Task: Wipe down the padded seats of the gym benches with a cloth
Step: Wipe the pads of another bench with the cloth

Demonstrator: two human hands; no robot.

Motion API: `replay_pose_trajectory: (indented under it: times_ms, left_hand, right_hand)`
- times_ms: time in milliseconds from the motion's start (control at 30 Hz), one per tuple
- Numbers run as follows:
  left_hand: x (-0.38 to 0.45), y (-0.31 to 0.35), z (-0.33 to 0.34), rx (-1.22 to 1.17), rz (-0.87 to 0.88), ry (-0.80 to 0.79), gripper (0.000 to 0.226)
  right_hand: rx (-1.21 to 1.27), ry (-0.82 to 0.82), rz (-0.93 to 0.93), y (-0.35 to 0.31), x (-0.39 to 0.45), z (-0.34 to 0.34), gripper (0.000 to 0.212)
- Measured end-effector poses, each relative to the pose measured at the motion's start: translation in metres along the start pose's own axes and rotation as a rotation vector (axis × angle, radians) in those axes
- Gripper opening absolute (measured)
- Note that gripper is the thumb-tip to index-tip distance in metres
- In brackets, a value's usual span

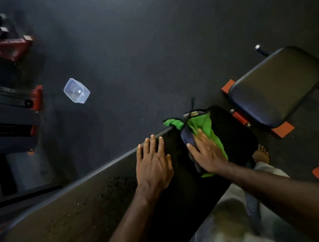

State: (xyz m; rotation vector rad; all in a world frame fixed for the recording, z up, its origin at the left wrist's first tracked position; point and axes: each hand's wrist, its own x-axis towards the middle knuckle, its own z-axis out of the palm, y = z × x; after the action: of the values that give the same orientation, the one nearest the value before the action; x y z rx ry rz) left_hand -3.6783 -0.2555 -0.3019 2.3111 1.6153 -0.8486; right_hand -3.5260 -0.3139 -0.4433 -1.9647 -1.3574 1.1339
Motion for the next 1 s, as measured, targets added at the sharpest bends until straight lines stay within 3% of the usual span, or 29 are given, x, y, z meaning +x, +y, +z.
replay_pose_trajectory:
  times_ms: [67, 100, 200, 267, 367, 433, 567, 633, 733, 900, 1000]
  left_hand:
    - [0.003, -0.001, -0.003, -0.019, 0.008, -0.032, 0.065]
    - [0.005, -0.002, -0.004, -0.026, 0.010, -0.048, 0.065]
    - [0.009, -0.005, -0.004, -0.018, 0.037, -0.061, 0.066]
    - [0.011, -0.006, -0.003, -0.021, 0.041, -0.069, 0.066]
    - [0.007, -0.003, 0.001, 0.030, 0.043, -0.068, 0.072]
    - [0.003, -0.001, 0.003, 0.060, 0.056, -0.062, 0.073]
    - [-0.008, 0.011, 0.006, 0.013, 0.109, -0.028, 0.072]
    - [-0.016, 0.019, 0.009, -0.025, 0.123, -0.016, 0.067]
    - [-0.027, 0.030, 0.014, -0.049, 0.133, -0.040, 0.068]
    - [-0.042, 0.030, 0.015, -0.038, 0.118, -0.026, 0.069]
    - [-0.051, 0.026, 0.011, -0.041, 0.088, 0.014, 0.061]
  right_hand:
    - [0.024, 0.004, 0.094, -0.025, -0.017, 0.015, 0.084]
    - [0.015, -0.036, 0.045, -0.034, -0.032, 0.018, 0.081]
    - [-0.001, -0.108, -0.330, -0.019, -0.061, 0.006, 0.061]
    - [-0.043, -0.129, -0.405, 0.002, -0.047, -0.005, 0.060]
    - [-0.011, -0.053, -0.100, 0.002, -0.034, 0.002, 0.081]
    - [-0.004, -0.057, -0.002, -0.022, -0.048, 0.012, 0.086]
    - [-0.038, -0.102, -0.294, -0.004, -0.088, 0.004, 0.065]
    - [-0.060, -0.094, -0.220, 0.009, -0.088, -0.004, 0.069]
    - [-0.020, -0.050, 0.073, -0.009, -0.085, 0.006, 0.077]
    - [-0.014, -0.112, -0.134, -0.014, -0.118, 0.015, 0.077]
    - [-0.029, -0.116, -0.042, 0.003, -0.111, 0.002, 0.081]
